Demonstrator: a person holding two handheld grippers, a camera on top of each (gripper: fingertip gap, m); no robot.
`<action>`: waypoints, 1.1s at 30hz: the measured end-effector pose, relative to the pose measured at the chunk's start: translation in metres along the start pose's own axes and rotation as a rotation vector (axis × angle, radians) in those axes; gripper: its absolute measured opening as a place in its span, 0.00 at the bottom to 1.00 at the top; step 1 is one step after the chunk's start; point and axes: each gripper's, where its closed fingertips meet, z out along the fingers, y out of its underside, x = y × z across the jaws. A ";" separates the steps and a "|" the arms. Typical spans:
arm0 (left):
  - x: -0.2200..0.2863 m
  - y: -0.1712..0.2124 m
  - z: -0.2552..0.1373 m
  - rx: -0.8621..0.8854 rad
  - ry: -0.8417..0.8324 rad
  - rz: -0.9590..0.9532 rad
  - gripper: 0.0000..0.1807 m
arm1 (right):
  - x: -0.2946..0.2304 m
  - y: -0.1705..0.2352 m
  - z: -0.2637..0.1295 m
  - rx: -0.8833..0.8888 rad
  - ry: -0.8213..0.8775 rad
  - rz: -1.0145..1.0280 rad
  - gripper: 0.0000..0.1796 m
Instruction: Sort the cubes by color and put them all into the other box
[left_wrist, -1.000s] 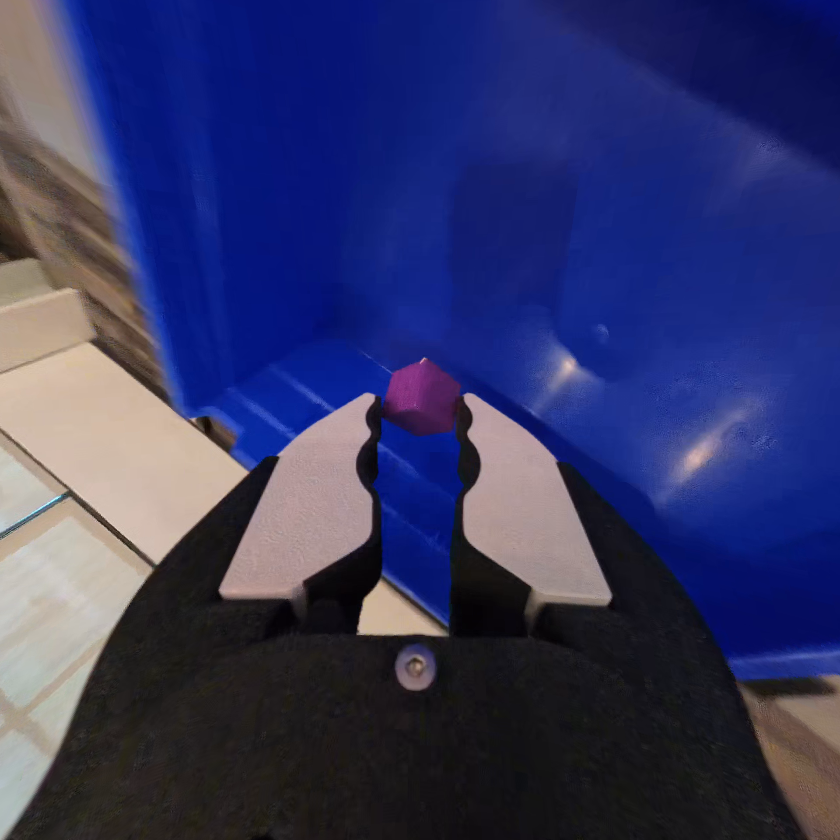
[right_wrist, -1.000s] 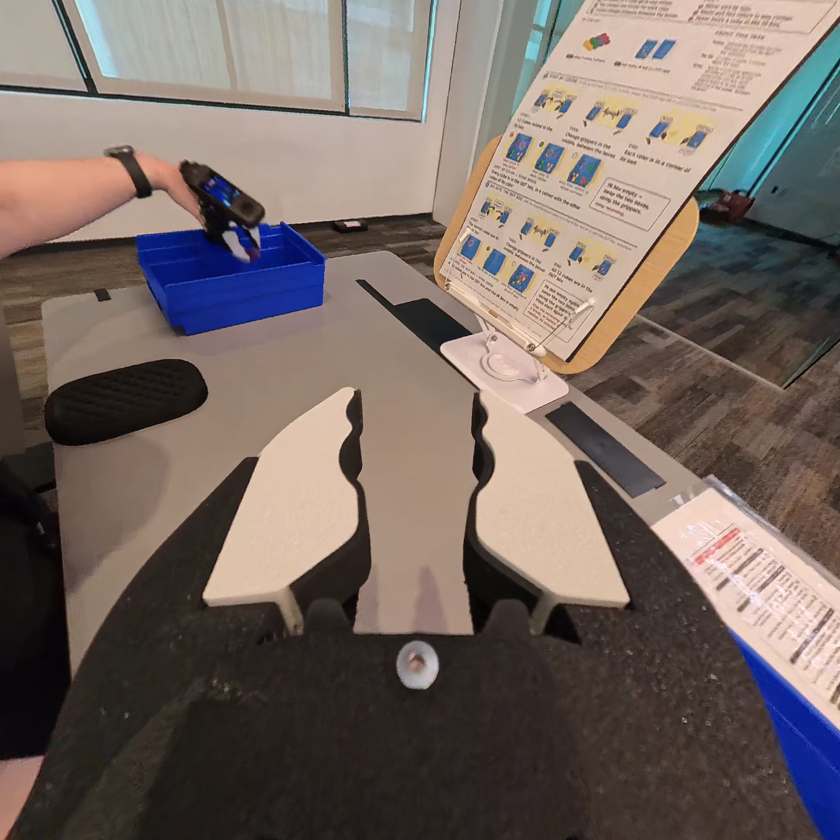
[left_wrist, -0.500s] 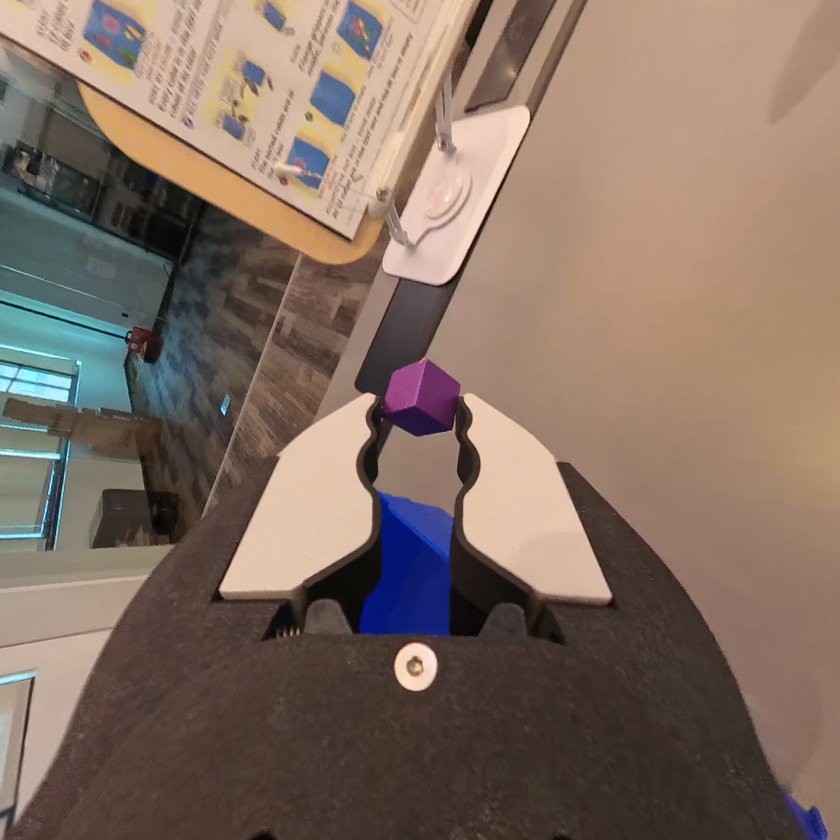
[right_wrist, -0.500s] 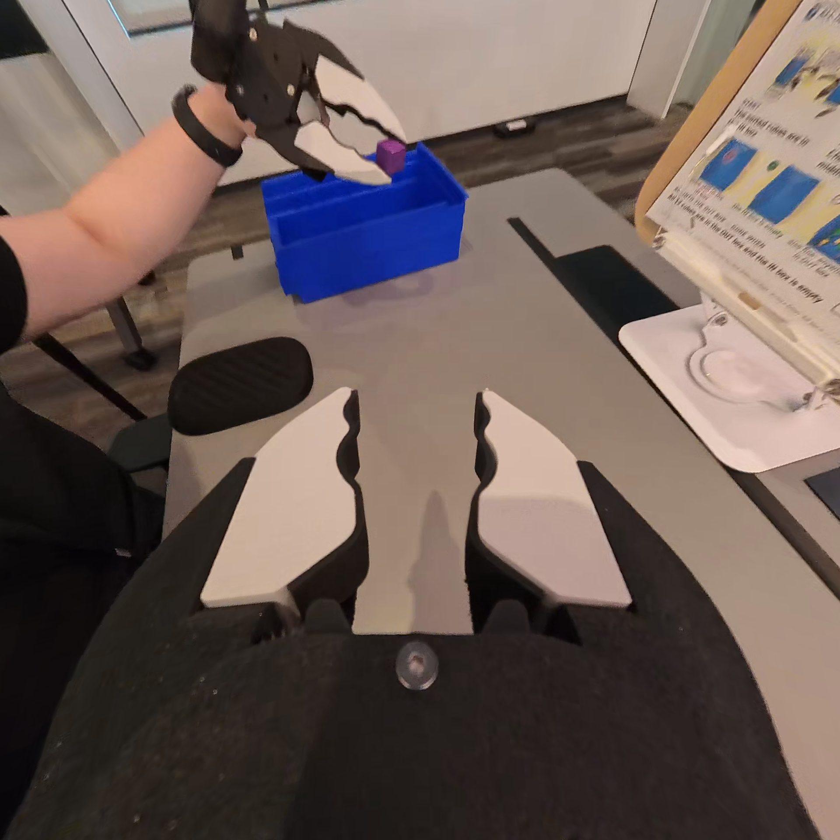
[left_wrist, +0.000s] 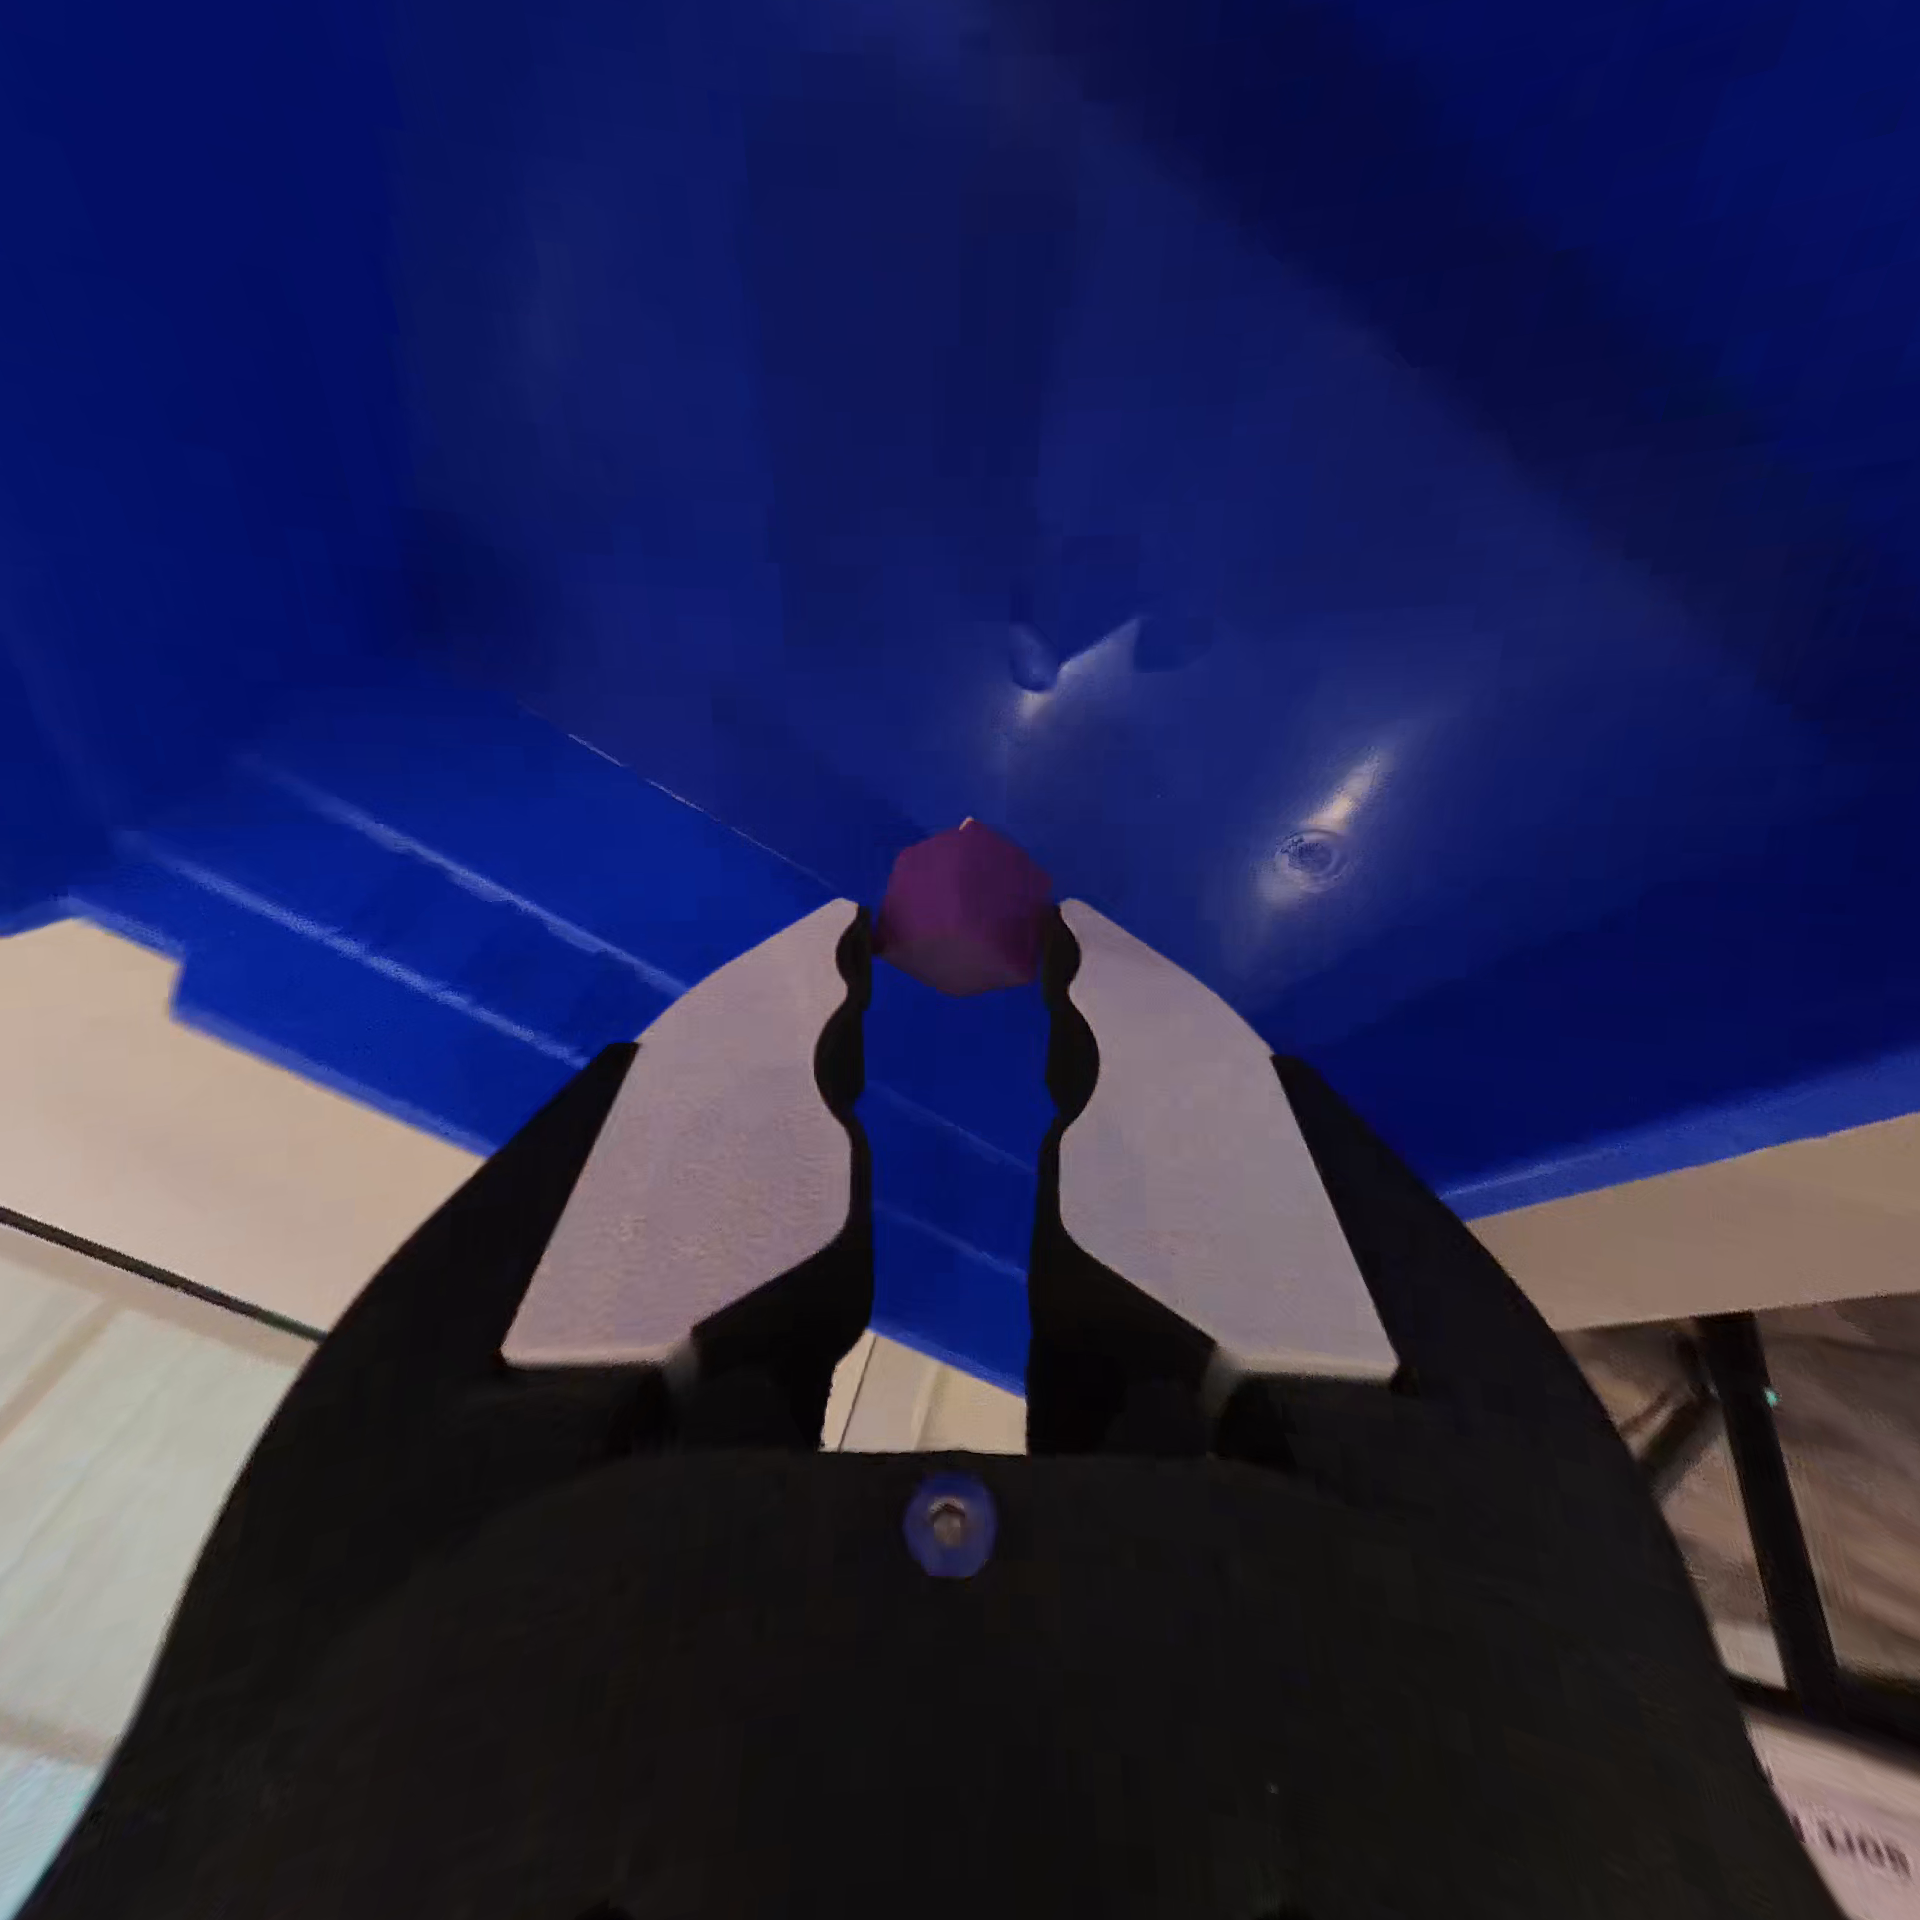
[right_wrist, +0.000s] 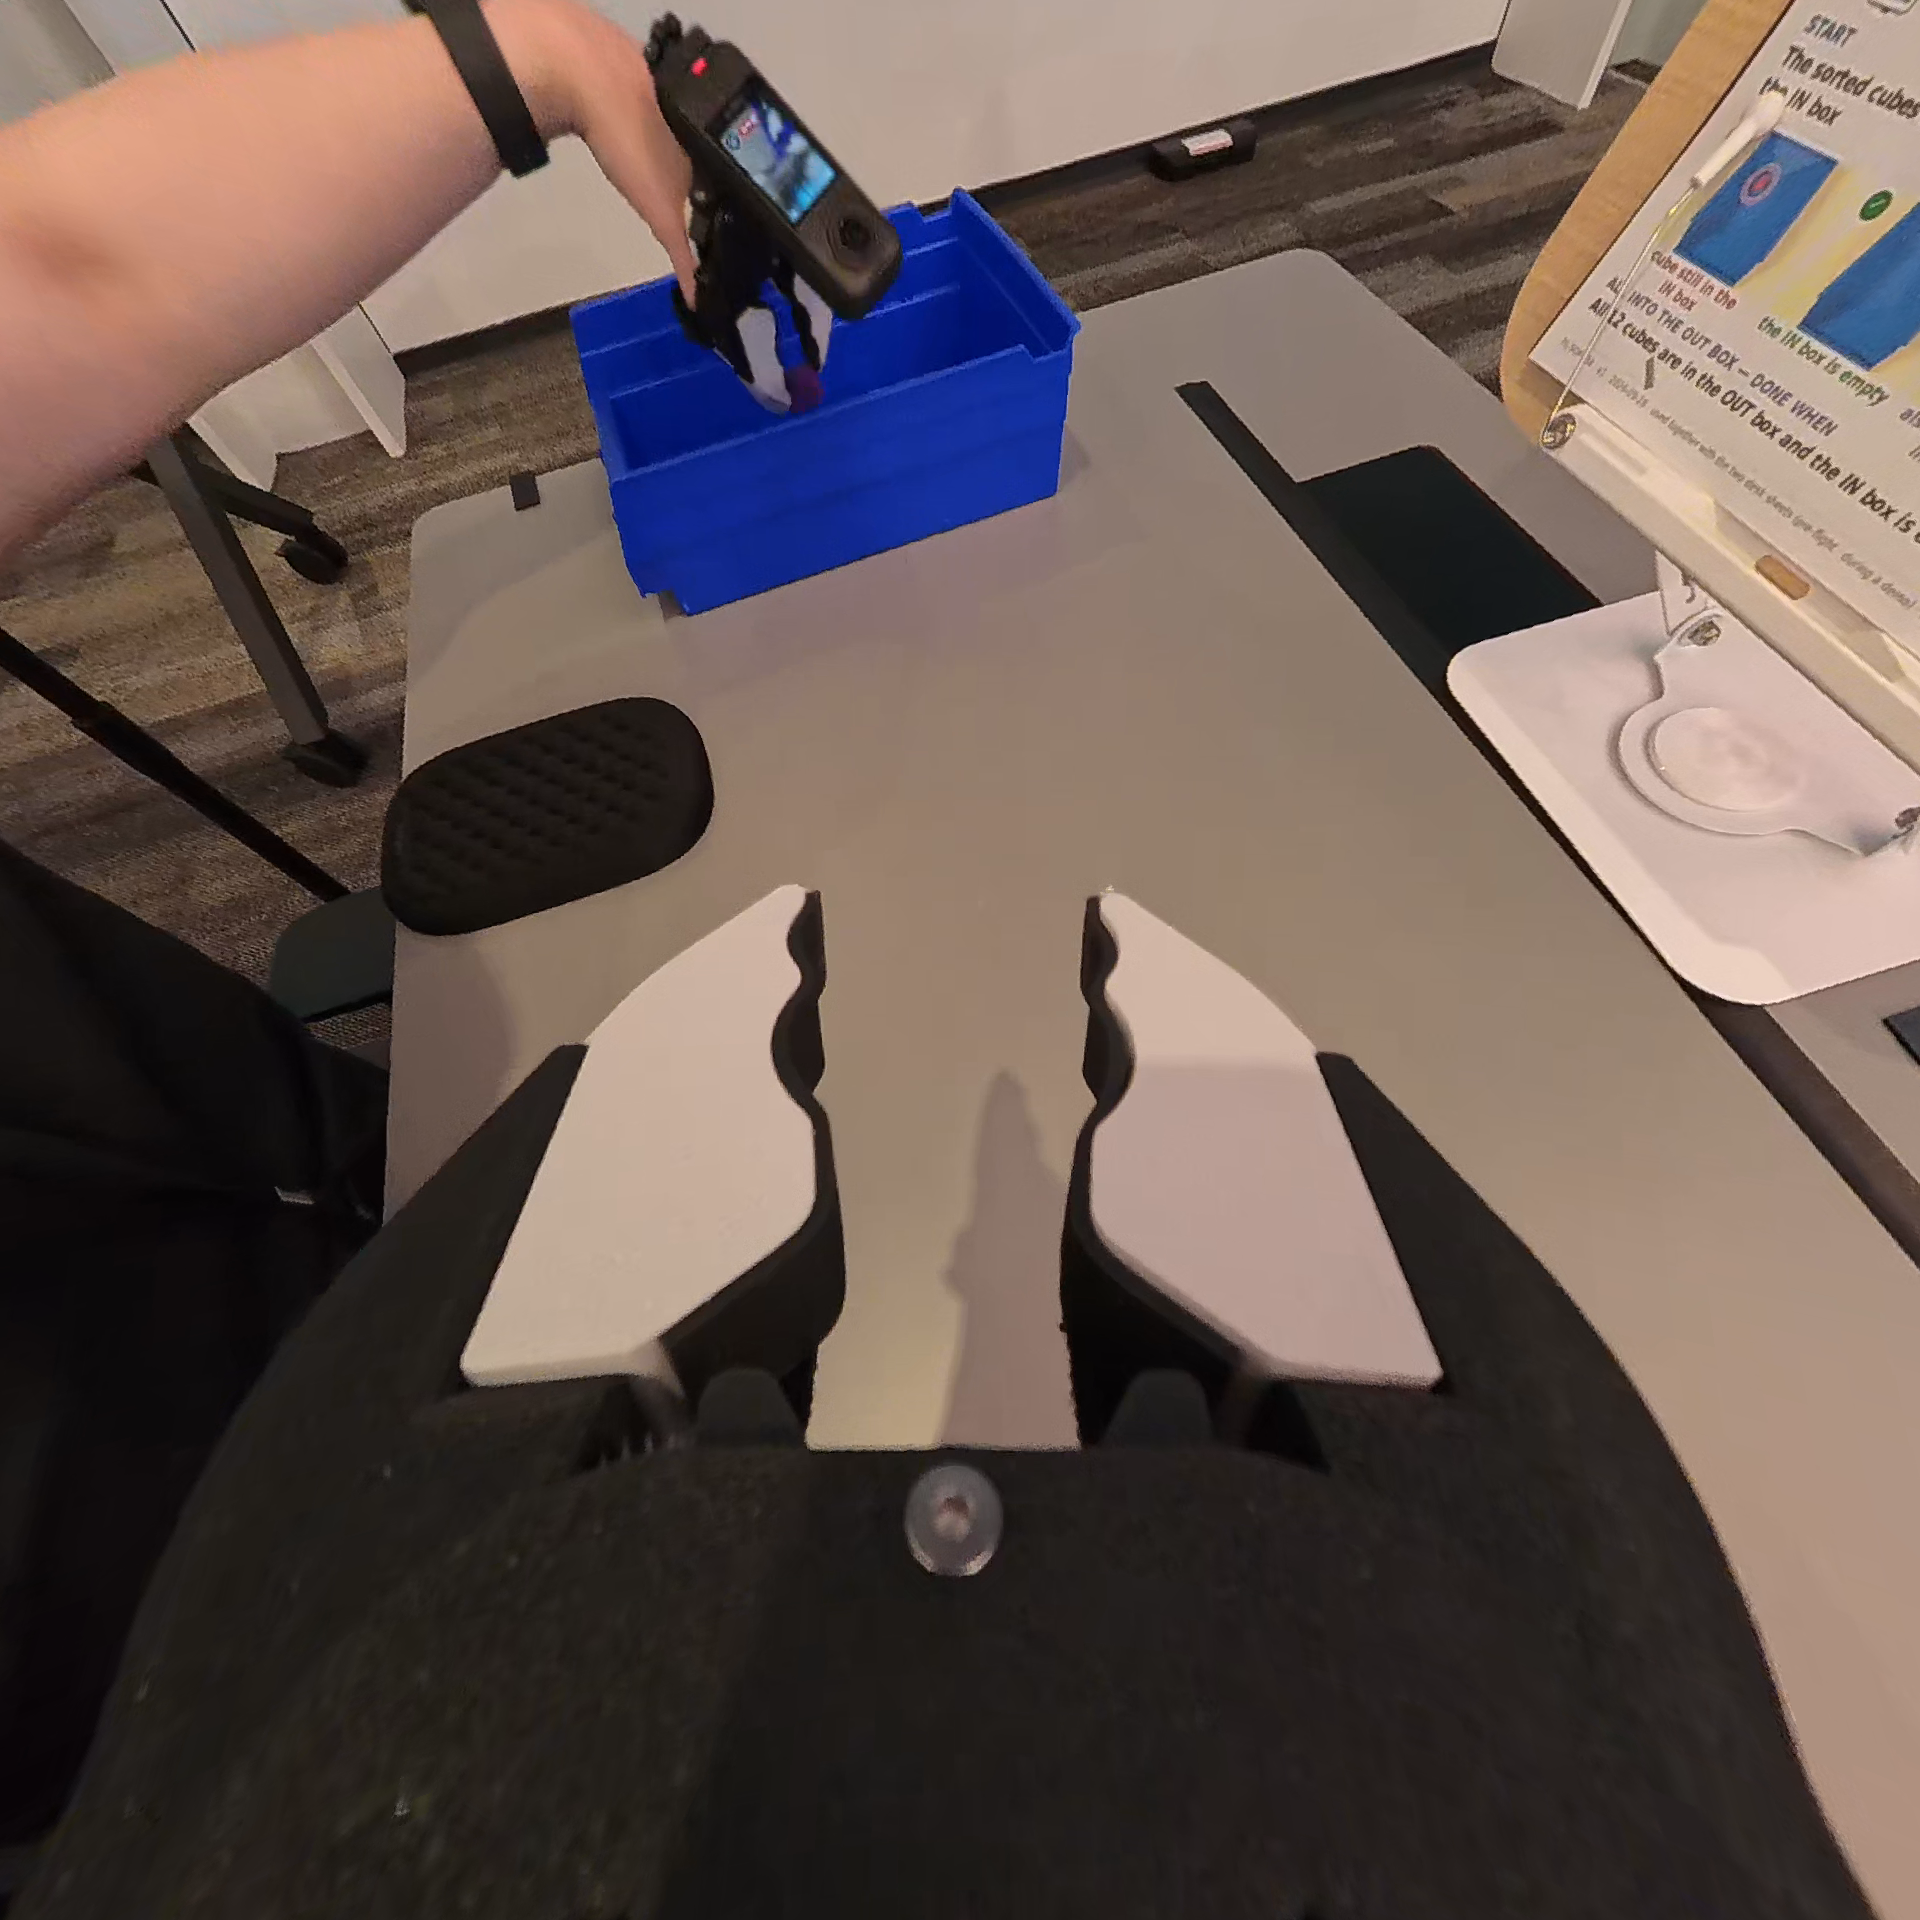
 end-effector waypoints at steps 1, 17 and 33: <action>0.003 0.002 0.007 -0.031 0.013 0.011 0.17 | 0.001 0.001 0.000 -0.005 0.001 0.002 0.26; 0.021 -0.025 0.029 0.114 0.097 -0.041 0.18 | 0.006 0.015 0.006 -0.069 0.000 0.019 0.26; 0.016 -0.005 0.041 0.075 0.205 -0.348 0.18 | 0.006 0.023 0.007 -0.114 0.005 0.016 0.26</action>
